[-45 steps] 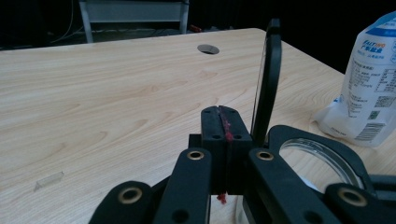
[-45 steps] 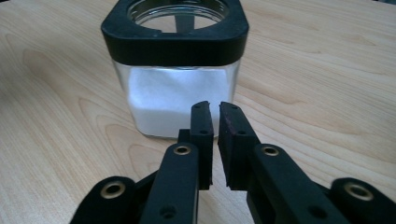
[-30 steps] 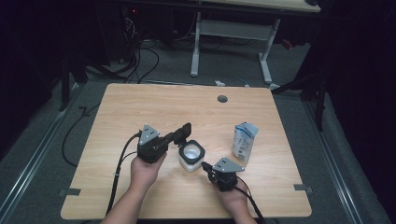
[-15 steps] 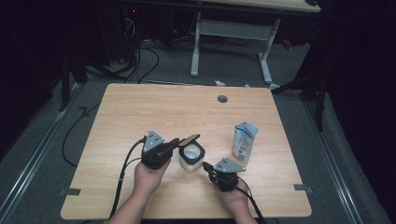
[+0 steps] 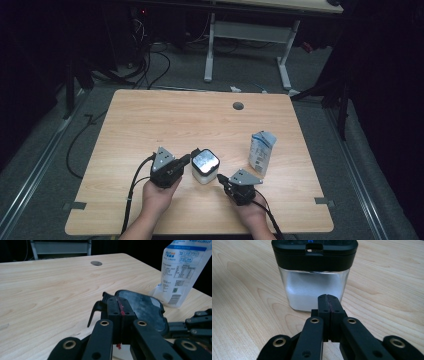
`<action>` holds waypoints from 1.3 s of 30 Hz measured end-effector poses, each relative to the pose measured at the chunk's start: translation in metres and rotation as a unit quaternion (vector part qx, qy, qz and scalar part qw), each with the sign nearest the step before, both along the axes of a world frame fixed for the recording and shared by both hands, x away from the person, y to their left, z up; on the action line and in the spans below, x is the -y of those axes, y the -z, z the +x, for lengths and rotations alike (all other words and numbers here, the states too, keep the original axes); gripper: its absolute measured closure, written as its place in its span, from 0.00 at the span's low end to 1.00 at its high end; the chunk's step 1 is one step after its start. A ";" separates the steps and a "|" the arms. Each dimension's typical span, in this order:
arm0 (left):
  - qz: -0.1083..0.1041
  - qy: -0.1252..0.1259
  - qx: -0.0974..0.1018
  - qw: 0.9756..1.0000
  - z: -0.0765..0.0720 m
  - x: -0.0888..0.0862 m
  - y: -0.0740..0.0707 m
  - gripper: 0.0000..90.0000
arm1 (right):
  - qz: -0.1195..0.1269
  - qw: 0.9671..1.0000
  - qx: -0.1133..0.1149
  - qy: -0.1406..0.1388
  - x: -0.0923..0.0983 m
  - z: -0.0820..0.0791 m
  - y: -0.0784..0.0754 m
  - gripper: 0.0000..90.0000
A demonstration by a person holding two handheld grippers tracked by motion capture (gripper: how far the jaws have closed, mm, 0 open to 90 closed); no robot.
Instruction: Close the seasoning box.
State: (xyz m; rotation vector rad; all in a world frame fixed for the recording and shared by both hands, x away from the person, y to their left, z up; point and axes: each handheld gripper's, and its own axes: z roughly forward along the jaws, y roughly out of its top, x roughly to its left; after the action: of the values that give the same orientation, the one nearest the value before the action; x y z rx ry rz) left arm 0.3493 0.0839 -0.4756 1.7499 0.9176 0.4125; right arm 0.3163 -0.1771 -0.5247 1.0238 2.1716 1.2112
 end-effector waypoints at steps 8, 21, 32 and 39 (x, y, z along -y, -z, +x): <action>0.018 -0.010 -0.016 1.000 -0.011 -0.009 0.025 0.99 | -0.002 1.000 0.002 0.015 0.007 0.001 0.000 1.00; 0.029 -0.002 -0.038 0.999 -0.018 0.001 0.045 0.98 | -0.009 0.999 0.008 0.033 0.012 0.011 -0.005 1.00; 0.028 -0.008 -0.057 0.998 -0.015 0.017 0.050 0.98 | -0.011 0.999 0.010 0.043 0.011 0.034 -0.007 1.00; 0.036 -0.009 -0.053 0.998 -0.012 0.018 0.049 1.00 | -0.005 0.999 0.011 0.042 0.009 0.039 -0.008 1.00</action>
State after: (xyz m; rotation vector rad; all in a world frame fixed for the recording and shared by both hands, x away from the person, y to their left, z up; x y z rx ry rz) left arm 0.3378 0.0660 -0.5242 1.8461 1.0048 0.3709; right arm 0.3555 -0.1857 -0.5162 1.0821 2.0942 1.1676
